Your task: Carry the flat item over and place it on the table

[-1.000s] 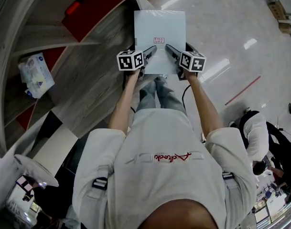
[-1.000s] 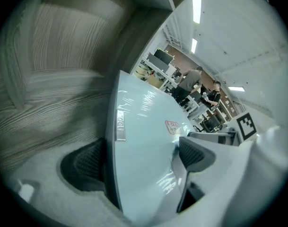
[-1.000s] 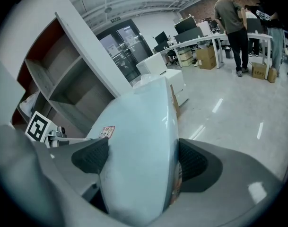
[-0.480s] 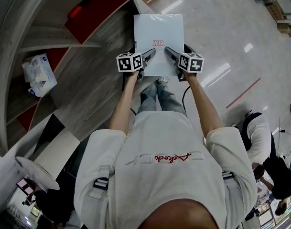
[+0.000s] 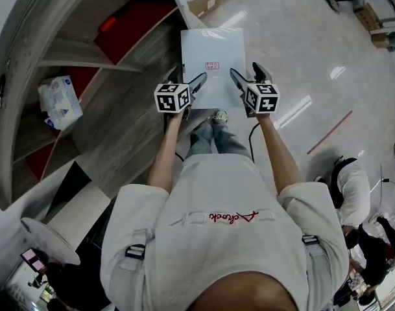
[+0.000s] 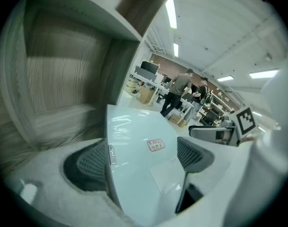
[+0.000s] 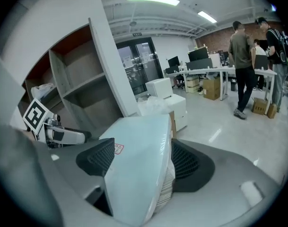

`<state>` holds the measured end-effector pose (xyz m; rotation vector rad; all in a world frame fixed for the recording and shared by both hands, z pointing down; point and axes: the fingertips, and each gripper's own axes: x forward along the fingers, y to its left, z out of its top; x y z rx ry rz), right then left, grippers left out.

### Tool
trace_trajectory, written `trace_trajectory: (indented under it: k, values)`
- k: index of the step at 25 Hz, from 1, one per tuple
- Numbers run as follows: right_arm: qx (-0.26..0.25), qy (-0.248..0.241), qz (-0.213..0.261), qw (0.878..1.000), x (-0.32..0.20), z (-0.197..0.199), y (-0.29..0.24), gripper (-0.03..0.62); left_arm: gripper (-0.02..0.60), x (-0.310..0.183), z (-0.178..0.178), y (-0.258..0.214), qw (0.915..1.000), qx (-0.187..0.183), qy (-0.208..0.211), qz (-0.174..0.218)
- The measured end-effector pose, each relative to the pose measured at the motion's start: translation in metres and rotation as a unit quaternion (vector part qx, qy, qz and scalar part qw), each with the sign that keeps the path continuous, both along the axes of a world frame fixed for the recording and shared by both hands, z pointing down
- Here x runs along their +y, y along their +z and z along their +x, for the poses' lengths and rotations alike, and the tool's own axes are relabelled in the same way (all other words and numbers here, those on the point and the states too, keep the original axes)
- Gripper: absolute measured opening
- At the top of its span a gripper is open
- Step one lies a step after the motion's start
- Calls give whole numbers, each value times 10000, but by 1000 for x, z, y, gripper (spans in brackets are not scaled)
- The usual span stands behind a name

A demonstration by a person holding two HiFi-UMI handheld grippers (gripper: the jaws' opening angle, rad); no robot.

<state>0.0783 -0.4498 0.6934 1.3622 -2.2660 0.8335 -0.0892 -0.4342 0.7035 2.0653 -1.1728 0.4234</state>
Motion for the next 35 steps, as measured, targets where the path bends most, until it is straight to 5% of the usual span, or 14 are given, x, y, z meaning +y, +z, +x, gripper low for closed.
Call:
trace_trajectory:
  k: [8, 16, 28, 35]
  values:
    - [259, -238, 739, 9966, -3, -8, -48, 200, 328, -6, 21, -57, 9959, 2, 317, 853]
    - [141, -54, 1149, 9933, -8, -5, -93, 8, 8, -13, 21, -114, 9842, 83, 370, 1728]
    - [-49, -31, 2547, 9670, 2, -12, -202, 7, 0, -15, 17, -208, 9591, -40, 529, 2781]
    - [-153, -18, 2878, 9576, -10, -14, -236, 6, 0, -29, 12, -239, 9487, -30, 524, 3117]
